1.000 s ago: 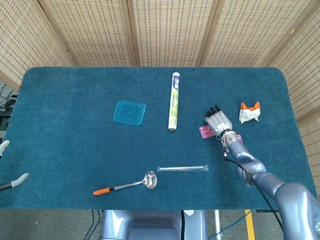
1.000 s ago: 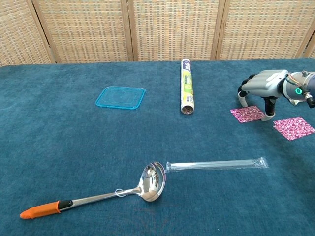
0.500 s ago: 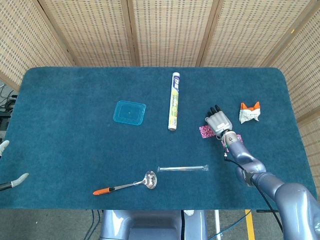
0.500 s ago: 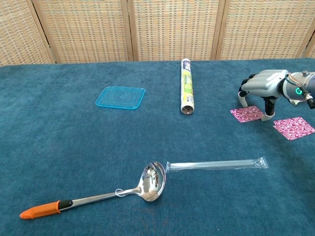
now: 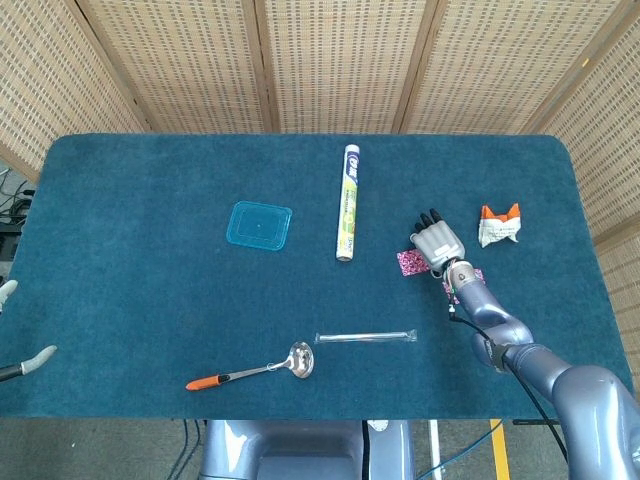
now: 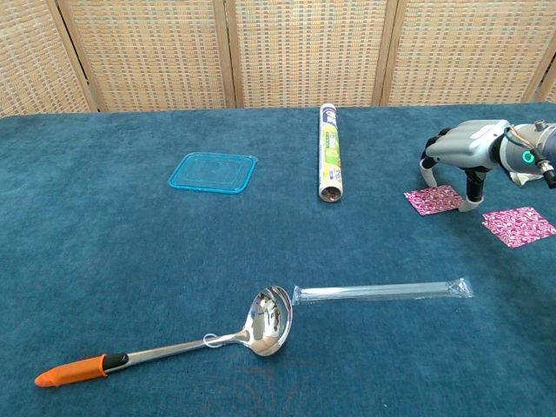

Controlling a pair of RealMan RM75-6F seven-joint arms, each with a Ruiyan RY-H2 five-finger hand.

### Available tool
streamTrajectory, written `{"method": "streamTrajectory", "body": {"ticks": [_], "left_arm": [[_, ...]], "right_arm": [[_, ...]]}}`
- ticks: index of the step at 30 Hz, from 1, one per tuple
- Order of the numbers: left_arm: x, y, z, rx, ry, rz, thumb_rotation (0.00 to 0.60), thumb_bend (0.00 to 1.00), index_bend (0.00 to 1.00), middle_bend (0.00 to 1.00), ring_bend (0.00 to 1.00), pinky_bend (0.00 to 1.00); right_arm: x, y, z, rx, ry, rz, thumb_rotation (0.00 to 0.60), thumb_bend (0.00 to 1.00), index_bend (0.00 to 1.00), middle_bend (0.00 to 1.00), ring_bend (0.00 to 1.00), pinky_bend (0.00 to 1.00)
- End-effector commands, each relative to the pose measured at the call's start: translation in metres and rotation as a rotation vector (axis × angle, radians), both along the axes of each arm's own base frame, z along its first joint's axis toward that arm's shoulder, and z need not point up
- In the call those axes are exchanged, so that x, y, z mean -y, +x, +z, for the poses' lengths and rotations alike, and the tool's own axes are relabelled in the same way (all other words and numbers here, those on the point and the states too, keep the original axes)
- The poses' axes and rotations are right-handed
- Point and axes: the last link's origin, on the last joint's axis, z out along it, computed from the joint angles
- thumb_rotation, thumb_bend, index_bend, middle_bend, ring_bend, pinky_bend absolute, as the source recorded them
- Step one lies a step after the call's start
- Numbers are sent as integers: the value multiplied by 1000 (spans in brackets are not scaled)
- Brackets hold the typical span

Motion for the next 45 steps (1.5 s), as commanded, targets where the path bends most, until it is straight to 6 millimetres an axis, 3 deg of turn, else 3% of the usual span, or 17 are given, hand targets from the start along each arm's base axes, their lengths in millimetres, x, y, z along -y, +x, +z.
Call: {"method": "streamTrajectory", "body": {"ticks": [1,11,20,38,45], "left_arm": [[0,0,0,1,-1,0,202,0,23,0,0,0],[0,-2,1,1,2,3,202,0,22,0,0,0],[-1,1,0,3,0,-9,201,0,23,0,0,0],[-1,5,-1,5,-6,-22,202,0,23,0,0,0],[0,6,-2,6,-10,-27,202,0,23,0,0,0]], "right_arm": [[0,1,1,4,1,0,600,260,508,197,0,0],[0,1,5,7,-5,3,600,260,509,201,0,0],[-7,-5,27,7,-17,7,600,265,509,201,0,0],[-41,-39,62,1,-36,-44,600,260,509,201,0,0],[-49,-52,66,-8,-36,-64,600,260,509,201,0,0]]}}
